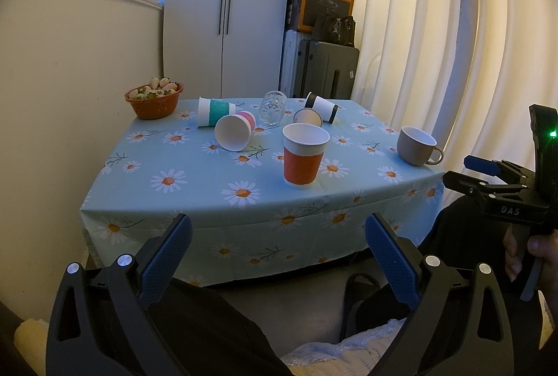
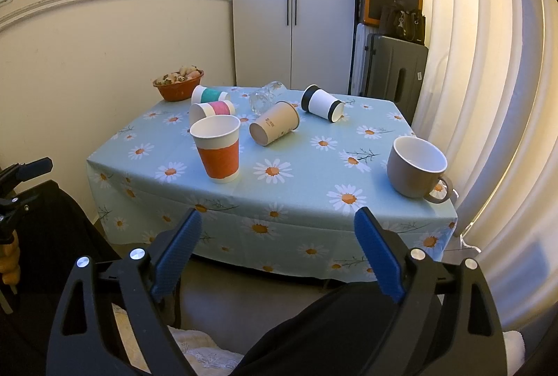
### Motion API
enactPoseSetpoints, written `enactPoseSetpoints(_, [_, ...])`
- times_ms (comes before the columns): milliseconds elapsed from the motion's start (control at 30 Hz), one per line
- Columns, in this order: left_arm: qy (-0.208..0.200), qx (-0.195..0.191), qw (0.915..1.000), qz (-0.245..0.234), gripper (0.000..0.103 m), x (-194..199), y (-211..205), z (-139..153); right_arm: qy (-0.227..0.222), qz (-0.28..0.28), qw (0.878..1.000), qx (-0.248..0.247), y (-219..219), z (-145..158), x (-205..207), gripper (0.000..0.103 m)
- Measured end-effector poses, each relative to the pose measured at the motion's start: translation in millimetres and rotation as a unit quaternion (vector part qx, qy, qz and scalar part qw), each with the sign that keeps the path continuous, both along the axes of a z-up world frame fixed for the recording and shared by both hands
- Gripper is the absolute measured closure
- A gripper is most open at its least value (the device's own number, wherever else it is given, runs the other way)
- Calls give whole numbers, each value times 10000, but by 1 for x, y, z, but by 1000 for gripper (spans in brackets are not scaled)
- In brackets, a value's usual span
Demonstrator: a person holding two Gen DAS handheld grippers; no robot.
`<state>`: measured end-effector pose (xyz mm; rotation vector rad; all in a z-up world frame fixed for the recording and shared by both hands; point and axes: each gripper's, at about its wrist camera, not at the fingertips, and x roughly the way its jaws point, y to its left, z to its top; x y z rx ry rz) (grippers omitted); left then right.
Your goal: Flip cup upright
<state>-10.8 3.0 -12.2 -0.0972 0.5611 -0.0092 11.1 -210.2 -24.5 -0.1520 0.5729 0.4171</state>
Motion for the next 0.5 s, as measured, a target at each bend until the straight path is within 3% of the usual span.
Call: enactPoseSetpoints(500, [-1,-3,10000,-2,7,0,-1,0,10,2,10000,-20,2,0,0,15])
